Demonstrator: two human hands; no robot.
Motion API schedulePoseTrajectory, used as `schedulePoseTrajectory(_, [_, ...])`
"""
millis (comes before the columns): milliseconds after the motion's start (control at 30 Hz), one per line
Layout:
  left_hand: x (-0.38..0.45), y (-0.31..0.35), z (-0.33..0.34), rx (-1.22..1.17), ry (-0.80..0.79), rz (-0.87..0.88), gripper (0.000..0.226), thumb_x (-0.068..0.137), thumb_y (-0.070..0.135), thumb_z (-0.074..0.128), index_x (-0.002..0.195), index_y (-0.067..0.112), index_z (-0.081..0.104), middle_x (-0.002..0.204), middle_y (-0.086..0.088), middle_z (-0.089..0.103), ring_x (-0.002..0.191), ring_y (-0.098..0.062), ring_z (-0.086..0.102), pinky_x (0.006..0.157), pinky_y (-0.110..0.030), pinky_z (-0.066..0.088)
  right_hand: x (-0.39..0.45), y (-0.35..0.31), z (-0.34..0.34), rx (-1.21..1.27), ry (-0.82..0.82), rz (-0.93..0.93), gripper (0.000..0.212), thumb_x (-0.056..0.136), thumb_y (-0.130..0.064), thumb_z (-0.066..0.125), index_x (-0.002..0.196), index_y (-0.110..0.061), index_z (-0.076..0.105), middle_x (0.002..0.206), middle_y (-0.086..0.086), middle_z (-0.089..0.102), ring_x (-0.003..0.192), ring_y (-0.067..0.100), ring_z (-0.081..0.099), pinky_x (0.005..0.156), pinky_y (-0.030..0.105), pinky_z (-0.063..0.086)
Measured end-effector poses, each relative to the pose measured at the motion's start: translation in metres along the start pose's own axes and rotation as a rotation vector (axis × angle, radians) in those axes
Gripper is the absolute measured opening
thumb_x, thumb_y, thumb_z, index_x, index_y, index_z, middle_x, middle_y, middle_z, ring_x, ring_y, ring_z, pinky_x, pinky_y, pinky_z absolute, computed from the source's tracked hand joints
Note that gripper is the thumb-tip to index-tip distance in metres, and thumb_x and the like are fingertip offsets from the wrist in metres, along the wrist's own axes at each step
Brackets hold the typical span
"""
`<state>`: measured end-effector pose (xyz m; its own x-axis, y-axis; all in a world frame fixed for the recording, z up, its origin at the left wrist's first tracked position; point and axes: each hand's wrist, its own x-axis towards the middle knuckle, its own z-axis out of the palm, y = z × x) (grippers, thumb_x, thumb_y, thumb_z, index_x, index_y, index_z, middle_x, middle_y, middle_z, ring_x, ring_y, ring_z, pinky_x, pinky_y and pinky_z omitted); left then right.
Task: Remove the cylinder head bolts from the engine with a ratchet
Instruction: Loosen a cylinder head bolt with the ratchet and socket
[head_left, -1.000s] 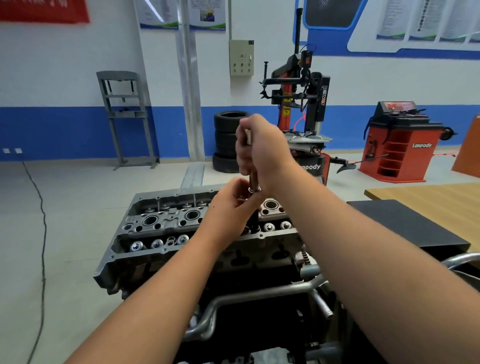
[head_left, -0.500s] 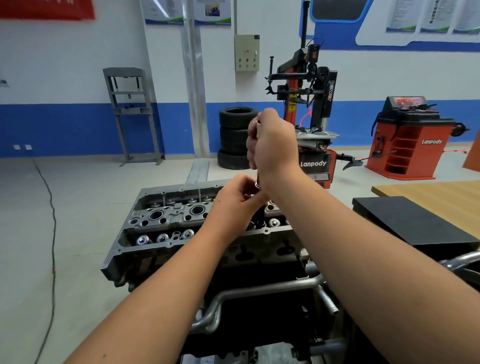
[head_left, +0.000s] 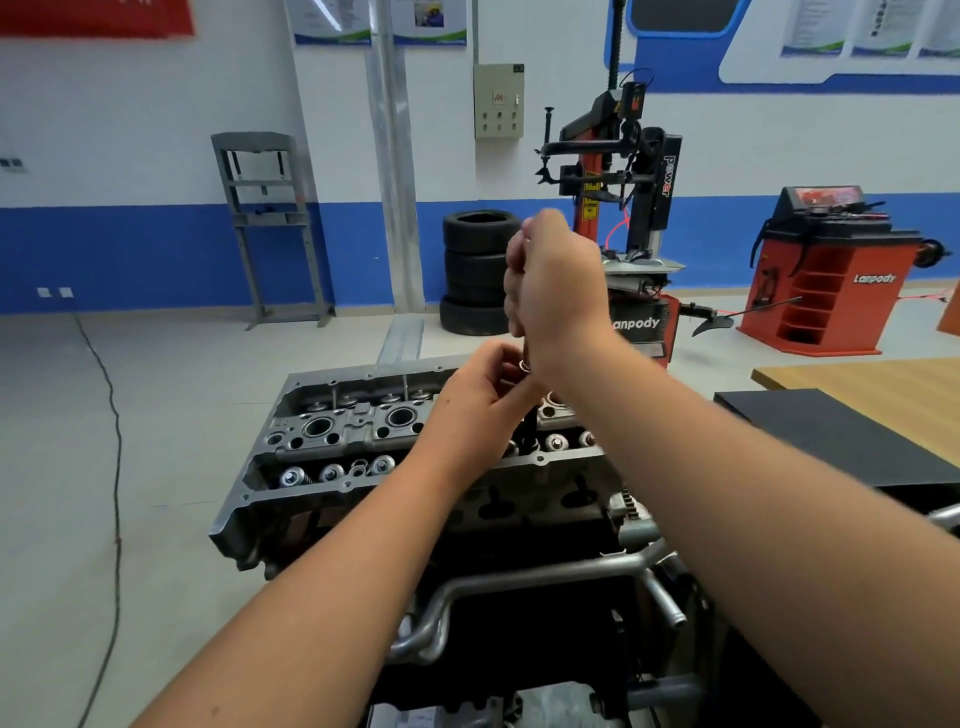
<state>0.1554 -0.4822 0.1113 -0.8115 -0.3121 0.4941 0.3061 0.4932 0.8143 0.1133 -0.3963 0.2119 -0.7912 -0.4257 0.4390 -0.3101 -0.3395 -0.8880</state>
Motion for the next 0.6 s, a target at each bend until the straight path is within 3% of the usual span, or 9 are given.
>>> schedulePoseTrajectory(67, [0.000,-0.001,0.000,-0.035,-0.024,-0.002,0.009,0.093,0.051,0.062,0.102,0.049,0.063,0.096,0.016,0.073,0.092,-0.003,0.070,0.086,-0.027,0.055,0.009,-0.009,-0.012,0.083,-0.223,0.190,0.040,0.095,-0.028,0.041,0.056,-0.018,0.040,0.047,-0.004,0.029,0.046,0.017,0.019,0.051,0.031,0.018])
schedulePoseTrajectory(133, [0.000,-0.001,0.000,-0.012,-0.054,0.018,0.012,0.099,0.045,0.056,0.108,0.045,0.065,0.094,0.022,0.072,0.093,0.002,0.069,0.089,-0.029,0.052,0.009,-0.009,-0.020,0.128,-0.263,0.220,0.041,0.096,-0.031,0.042,0.056,-0.019,0.041,0.047,-0.004,0.028,0.047,0.016,0.018,0.050,0.029,0.019])
schedulePoseTrajectory(200, [0.001,-0.001,0.000,0.019,-0.055,0.038,0.012,0.104,0.039,0.055,0.108,0.039,0.066,0.090,0.024,0.071,0.087,0.005,0.067,0.083,-0.027,0.051,0.003,-0.005,-0.017,0.130,-0.132,0.143,0.037,0.097,-0.028,0.045,0.061,-0.018,0.046,0.049,-0.003,0.033,0.047,0.015,0.024,0.049,0.028,0.024])
schedulePoseTrajectory(300, [0.003,-0.002,0.000,0.073,-0.009,0.028,0.011,0.101,0.033,0.059,0.093,0.041,0.063,0.081,0.023,0.069,0.070,0.004,0.061,0.067,-0.026,0.045,-0.009,0.006,0.003,0.013,0.125,-0.067,0.030,0.099,-0.025,0.047,0.071,-0.016,0.053,0.054,-0.006,0.045,0.050,0.009,0.041,0.048,0.025,0.036])
schedulePoseTrajectory(400, [0.003,-0.002,0.000,0.067,0.009,0.015,0.020,0.097,0.022,0.061,0.084,0.037,0.058,0.069,0.028,0.063,0.061,0.006,0.054,0.060,-0.022,0.039,-0.010,0.004,0.013,-0.083,0.202,-0.112,0.029,0.100,-0.022,0.043,0.073,-0.016,0.054,0.050,-0.013,0.047,0.047,0.002,0.045,0.046,0.018,0.040])
schedulePoseTrajectory(467, [0.003,-0.001,0.003,0.028,0.012,0.005,0.010,0.096,0.031,0.068,0.090,0.033,0.061,0.074,0.025,0.066,0.063,0.006,0.057,0.059,-0.015,0.041,-0.002,-0.001,0.005,-0.175,0.119,-0.105,0.029,0.094,-0.020,0.042,0.065,-0.018,0.047,0.053,-0.003,0.044,0.055,0.019,0.045,0.055,0.030,0.038])
schedulePoseTrajectory(500, [0.003,-0.002,0.004,0.007,0.027,-0.006,0.012,0.095,0.037,0.072,0.092,0.032,0.061,0.076,0.022,0.068,0.064,0.005,0.058,0.059,-0.013,0.043,0.003,-0.005,-0.002,-0.171,0.001,-0.047,0.029,0.090,-0.022,0.043,0.061,-0.020,0.043,0.054,0.000,0.039,0.054,0.022,0.039,0.055,0.036,0.034])
schedulePoseTrajectory(567, [0.003,-0.004,0.003,-0.009,0.032,-0.024,0.015,0.094,0.044,0.072,0.095,0.033,0.062,0.081,0.015,0.071,0.070,0.003,0.062,0.065,-0.018,0.048,0.010,-0.015,-0.014,-0.010,-0.251,0.166,0.037,0.091,-0.028,0.046,0.056,-0.021,0.037,0.050,-0.002,0.027,0.047,0.017,0.022,0.053,0.034,0.019])
schedulePoseTrajectory(600, [0.002,-0.004,0.002,-0.020,0.011,-0.025,0.012,0.096,0.046,0.069,0.099,0.036,0.063,0.085,0.014,0.073,0.076,0.003,0.065,0.071,-0.022,0.050,0.012,-0.017,-0.019,0.055,-0.303,0.213,0.041,0.094,-0.028,0.045,0.055,-0.021,0.036,0.049,-0.003,0.023,0.047,0.017,0.017,0.054,0.033,0.015])
